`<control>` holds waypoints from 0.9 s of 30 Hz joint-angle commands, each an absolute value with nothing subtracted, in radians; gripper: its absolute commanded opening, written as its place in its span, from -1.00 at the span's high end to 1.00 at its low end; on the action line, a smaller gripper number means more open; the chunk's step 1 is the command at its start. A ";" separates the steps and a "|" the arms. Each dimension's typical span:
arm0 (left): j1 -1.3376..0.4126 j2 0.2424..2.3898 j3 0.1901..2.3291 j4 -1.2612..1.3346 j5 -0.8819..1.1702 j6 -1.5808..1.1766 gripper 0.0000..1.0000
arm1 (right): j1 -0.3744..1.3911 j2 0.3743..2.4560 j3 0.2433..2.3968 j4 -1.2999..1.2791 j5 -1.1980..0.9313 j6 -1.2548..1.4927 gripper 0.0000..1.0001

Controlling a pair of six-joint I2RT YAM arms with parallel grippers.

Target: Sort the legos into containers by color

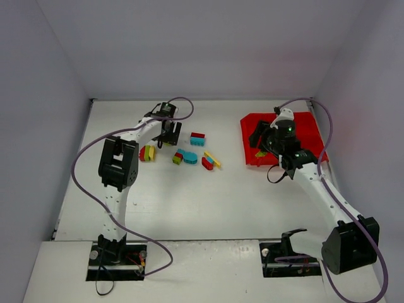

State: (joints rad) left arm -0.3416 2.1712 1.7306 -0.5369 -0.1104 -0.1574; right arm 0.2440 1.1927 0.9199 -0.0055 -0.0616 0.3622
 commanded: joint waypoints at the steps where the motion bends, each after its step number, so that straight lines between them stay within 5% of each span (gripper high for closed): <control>1: -0.322 2.158 1.801 -0.528 -0.057 -0.101 -0.47 | 0.252 1.152 0.916 0.049 -0.121 0.361 -0.18; 8: -0.313 2.192 1.787 -0.514 0.070 -0.040 -0.21 | 0.252 1.134 0.902 0.049 -0.136 0.354 -0.19; 13: -0.305 2.191 1.773 -0.499 0.136 -0.026 0.66 | 0.252 1.140 0.903 0.049 -0.163 0.353 -0.19; 16: -0.308 2.113 1.717 -0.447 0.195 -0.003 0.86 | 0.253 1.137 0.910 0.049 -0.190 0.350 -0.18; 27: -0.477 1.528 1.379 -0.152 0.391 0.207 0.88 | 0.304 1.167 1.020 0.051 -0.455 0.370 -0.33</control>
